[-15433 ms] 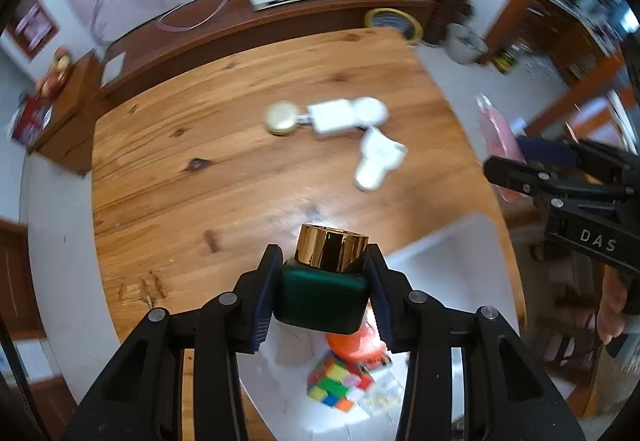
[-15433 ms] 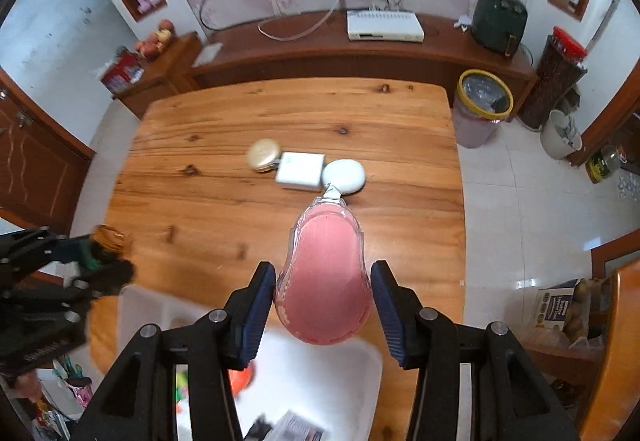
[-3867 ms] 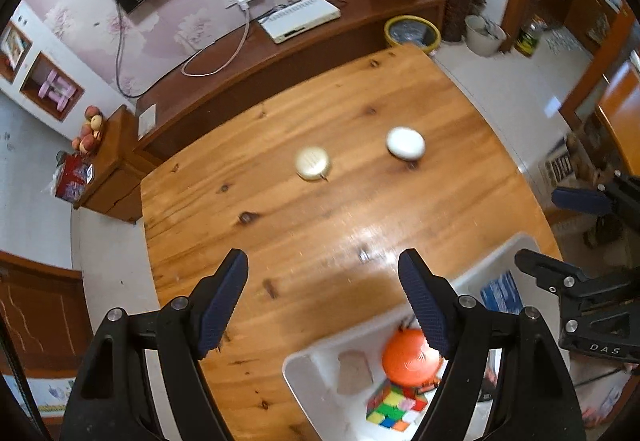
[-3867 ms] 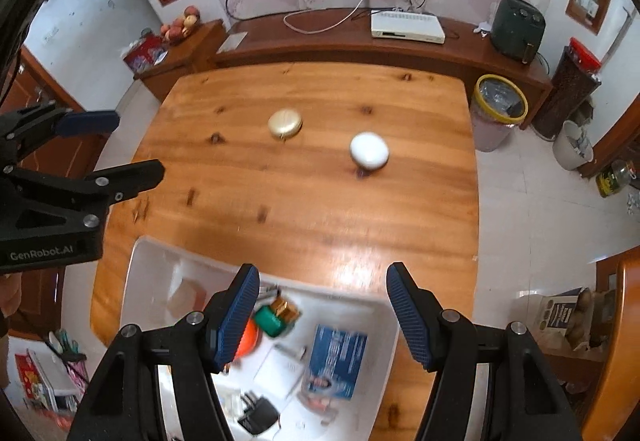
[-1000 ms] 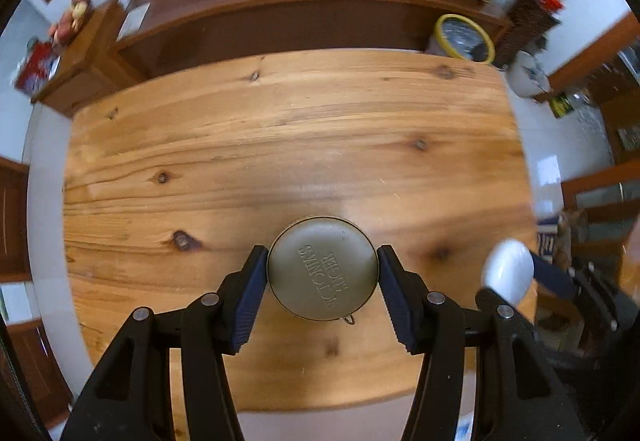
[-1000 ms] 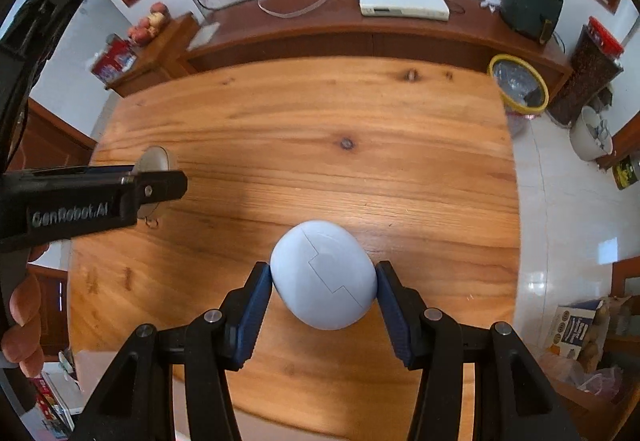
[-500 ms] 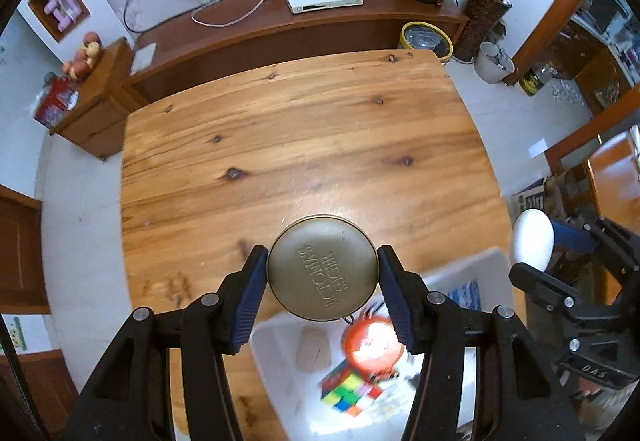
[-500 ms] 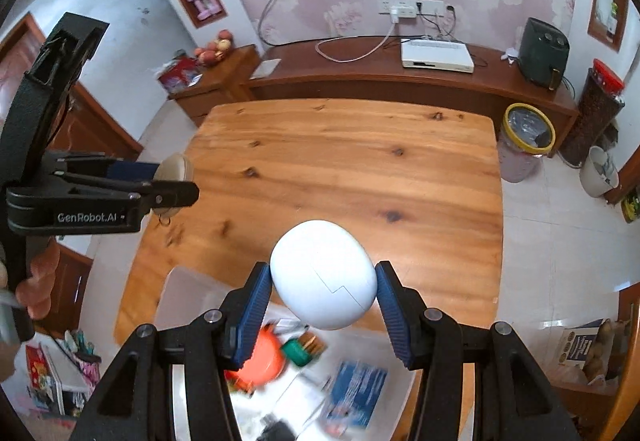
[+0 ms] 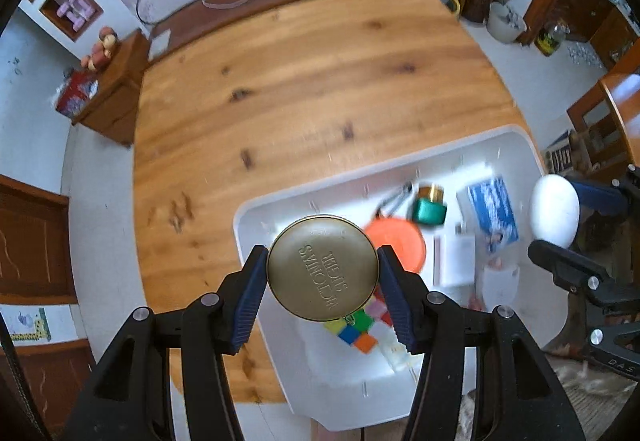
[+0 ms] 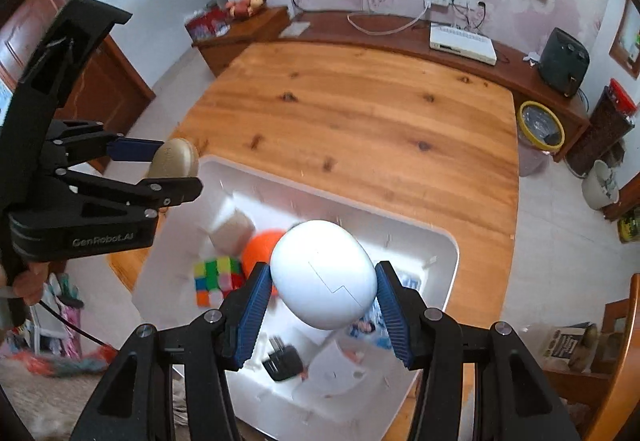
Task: Organize rigid objects
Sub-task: 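Carry the gold compact and white egg case over the white tray with both tools, then release the gold compact and white egg case in the tray, lift both tools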
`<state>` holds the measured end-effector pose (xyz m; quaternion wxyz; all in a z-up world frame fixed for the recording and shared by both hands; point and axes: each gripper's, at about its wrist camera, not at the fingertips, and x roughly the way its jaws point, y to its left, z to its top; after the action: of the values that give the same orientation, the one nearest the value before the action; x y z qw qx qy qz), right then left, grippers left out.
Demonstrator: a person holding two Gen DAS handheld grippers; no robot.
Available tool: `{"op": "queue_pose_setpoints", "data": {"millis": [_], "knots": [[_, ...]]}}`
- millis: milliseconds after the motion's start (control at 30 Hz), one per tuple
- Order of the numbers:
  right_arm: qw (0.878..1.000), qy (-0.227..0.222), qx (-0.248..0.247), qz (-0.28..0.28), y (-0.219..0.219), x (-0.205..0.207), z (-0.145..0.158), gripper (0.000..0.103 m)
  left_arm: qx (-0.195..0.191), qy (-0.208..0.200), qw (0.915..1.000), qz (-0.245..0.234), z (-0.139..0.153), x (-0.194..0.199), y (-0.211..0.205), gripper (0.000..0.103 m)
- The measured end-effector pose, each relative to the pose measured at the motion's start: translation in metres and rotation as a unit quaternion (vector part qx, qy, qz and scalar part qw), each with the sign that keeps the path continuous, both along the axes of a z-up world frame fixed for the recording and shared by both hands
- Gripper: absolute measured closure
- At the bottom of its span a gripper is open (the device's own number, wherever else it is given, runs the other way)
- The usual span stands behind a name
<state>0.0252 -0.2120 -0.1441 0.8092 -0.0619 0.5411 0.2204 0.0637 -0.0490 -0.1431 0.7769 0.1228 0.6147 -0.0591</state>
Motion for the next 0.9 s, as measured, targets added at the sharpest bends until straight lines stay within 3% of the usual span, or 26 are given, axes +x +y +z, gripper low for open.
{"op": "queue_pose_setpoints", "data": {"millis": [300,900], "knots": [[0.998,0.052,-0.044,-0.013,0.005,-0.025,-0.051,0.049,0.056,0.010,0.9974,-0.043,-0.039,-0.030,-0.007,0.044],[0.988,0.103,-0.100,-0.062,0.033,-0.054,-0.098,0.049,0.061,0.037,0.9958,-0.057,-0.079,-0.049,0.008,0.044]]}}
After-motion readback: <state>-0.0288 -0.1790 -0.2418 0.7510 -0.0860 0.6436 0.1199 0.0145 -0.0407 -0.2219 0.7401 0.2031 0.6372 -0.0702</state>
